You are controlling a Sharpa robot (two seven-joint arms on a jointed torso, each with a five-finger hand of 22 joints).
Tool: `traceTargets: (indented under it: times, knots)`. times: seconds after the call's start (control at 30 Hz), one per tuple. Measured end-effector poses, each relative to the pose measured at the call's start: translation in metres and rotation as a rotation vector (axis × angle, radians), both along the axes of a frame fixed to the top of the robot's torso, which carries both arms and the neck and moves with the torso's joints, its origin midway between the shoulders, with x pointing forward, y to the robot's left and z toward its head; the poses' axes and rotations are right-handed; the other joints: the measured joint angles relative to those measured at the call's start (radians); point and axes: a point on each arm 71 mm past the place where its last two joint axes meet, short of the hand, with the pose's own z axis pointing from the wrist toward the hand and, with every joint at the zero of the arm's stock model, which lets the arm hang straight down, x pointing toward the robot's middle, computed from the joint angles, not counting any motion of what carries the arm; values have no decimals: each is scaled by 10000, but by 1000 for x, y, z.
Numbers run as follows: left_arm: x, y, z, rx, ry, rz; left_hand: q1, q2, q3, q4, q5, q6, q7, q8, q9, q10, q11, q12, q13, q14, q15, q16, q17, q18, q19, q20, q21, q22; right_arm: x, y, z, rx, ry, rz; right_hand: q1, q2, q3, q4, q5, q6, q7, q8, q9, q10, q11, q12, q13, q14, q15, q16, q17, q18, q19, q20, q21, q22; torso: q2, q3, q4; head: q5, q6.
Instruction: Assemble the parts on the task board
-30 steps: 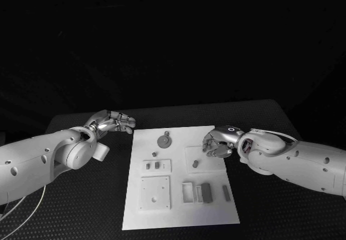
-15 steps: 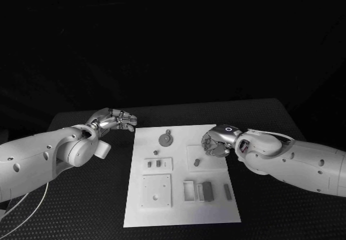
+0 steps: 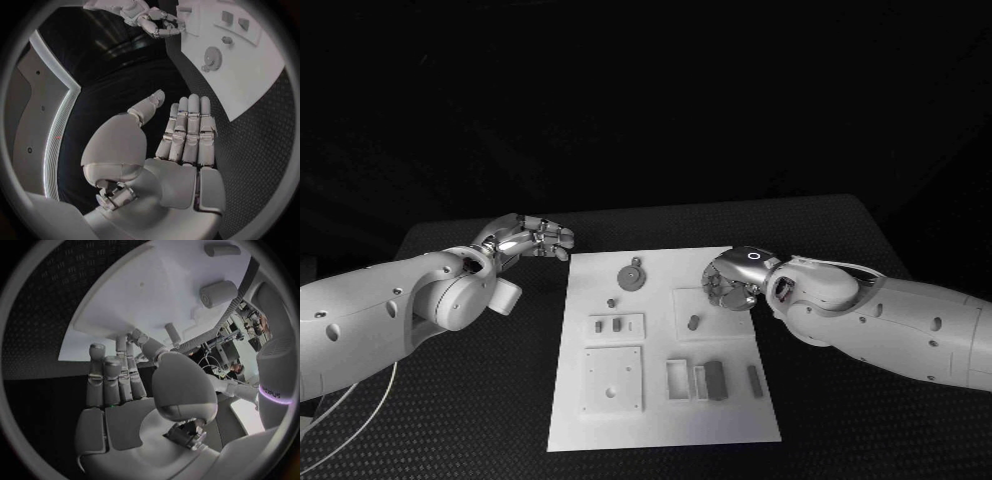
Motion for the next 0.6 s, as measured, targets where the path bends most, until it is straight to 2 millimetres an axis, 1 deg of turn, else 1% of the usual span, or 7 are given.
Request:
traceTargets:
  times: [0.07,0.13,0.17,0.23,0.33,0.43,0.6]
  knots:
    - [0,0,0,0,5,0,0,0,0,0,0,0,0,0,0,0,0,0,0,0,0,-27,0,-1,0,0,0,-6,1,1,0,-49,-47,4,24,24,-1,-1,0,82,-23,43,-1,77,-32,5,0,33,-33,0,-2,1,4,-2,0,0,0,-1,0,-1,-1]
    - [0,0,0,-2,9,-4,0,0,0,0,0,0,0,0,0,0,0,0,0,0,0,-28,11,-1,0,0,0,-6,1,3,-1,-102,-99,8,53,110,-2,-2,0,143,-82,70,-4,198,-49,-32,-1,53,-53,-36,-10,2,5,-2,0,0,-1,-3,0,-2,-1]
    - [0,0,0,-2,12,-5,0,0,0,0,0,0,0,0,0,1,-1,0,-4,0,0,-28,11,-1,0,0,0,-12,1,3,-1,-123,-120,6,74,139,-2,-2,-1,164,-65,105,-4,217,-38,-33,-1,73,-73,-36,-10,2,5,-3,0,0,-1,-3,0,-2,-5]
    - [0,0,0,-1,17,-6,0,0,0,0,0,0,0,0,1,0,0,0,-10,0,0,-28,11,-1,0,0,0,-18,2,4,-1,-162,-169,7,61,176,-3,-3,-1,261,-90,118,-3,288,-101,-36,-4,107,-106,-36,-10,2,39,-35,0,0,-1,-3,1,-2,-14]
    - [0,0,0,0,23,-4,0,0,0,0,0,0,0,0,1,0,0,0,-10,0,0,-28,23,-1,0,0,0,-30,2,5,-2,-199,-217,37,89,226,-3,-4,-2,311,-136,118,-2,342,-126,-80,-15,127,-99,-36,-10,1,70,-36,0,0,-3,-2,2,7,-35]
    - [0,1,0,6,29,8,0,0,0,0,0,0,0,0,-10,1,-1,0,-19,0,0,-28,36,-1,0,0,0,-33,1,7,-2,-231,-262,83,129,265,-3,-5,-2,360,-119,162,-2,430,-141,-121,-127,171,-142,-36,-10,2,72,-36,0,0,-3,-3,3,20,-49]
    - [0,1,0,12,39,18,1,0,0,0,0,0,0,0,-10,1,-1,0,-29,0,0,-68,47,-1,0,0,0,-43,1,7,-3,-271,-335,122,156,292,-3,-5,-10,387,-145,162,-3,467,-175,-137,-144,175,-145,-36,-9,1,110,-71,0,0,-3,-3,3,31,-66]
